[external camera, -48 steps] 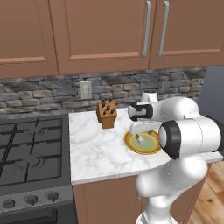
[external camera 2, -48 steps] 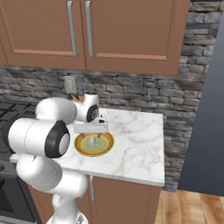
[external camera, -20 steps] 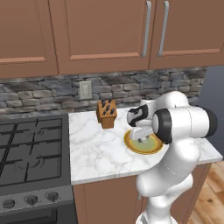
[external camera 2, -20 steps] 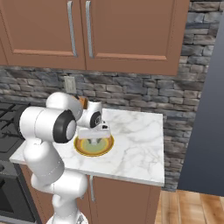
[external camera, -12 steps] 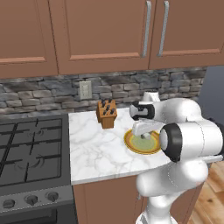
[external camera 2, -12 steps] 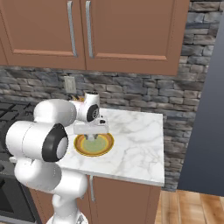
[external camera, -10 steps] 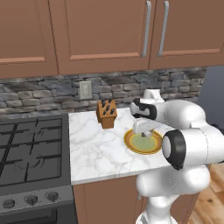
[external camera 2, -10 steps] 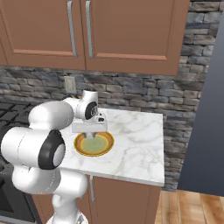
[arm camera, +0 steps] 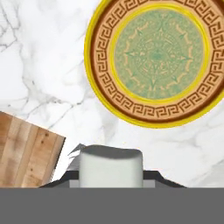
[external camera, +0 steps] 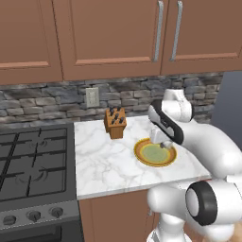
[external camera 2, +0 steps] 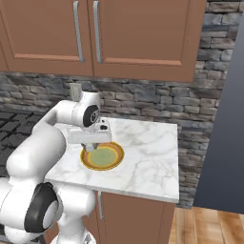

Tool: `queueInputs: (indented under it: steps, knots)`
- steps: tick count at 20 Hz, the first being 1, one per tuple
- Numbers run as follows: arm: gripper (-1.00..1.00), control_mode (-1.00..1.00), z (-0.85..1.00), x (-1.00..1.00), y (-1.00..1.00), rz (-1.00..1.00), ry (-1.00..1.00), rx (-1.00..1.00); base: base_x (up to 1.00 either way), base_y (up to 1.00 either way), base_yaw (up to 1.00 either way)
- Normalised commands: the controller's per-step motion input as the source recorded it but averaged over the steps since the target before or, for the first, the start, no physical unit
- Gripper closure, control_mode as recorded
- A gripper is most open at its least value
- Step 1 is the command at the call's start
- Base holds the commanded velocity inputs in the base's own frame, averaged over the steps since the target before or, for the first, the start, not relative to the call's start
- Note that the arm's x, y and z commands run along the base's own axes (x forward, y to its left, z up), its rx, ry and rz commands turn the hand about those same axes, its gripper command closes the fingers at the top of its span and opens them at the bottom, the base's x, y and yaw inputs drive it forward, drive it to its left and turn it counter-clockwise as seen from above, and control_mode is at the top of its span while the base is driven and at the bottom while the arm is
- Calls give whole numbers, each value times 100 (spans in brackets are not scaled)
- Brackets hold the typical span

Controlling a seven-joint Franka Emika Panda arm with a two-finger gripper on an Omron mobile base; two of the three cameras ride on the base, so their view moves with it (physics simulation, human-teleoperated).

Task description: Pick up the marshmallow and place it in the cup of hot chocolate on the dining counter.

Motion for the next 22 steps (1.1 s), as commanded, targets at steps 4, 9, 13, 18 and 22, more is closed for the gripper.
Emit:
queueInputs:
  steps: [4, 9, 13, 18, 22]
  knots:
    - [100, -100, 67, -66, 0, 0, 0, 0, 0, 0, 0]
    - [100, -100, 67, -59, 0, 0, -5, 0, 0, 0, 0]
    - [100, -100, 71, -51, 1, 0, -8, 2, 0, 0, 0]
    - [100, -100, 66, -45, 3, 0, -10, 4, 0, 0, 0]
    - [100, -100, 62, -45, 0, 0, -5, 2, 0, 0, 0]
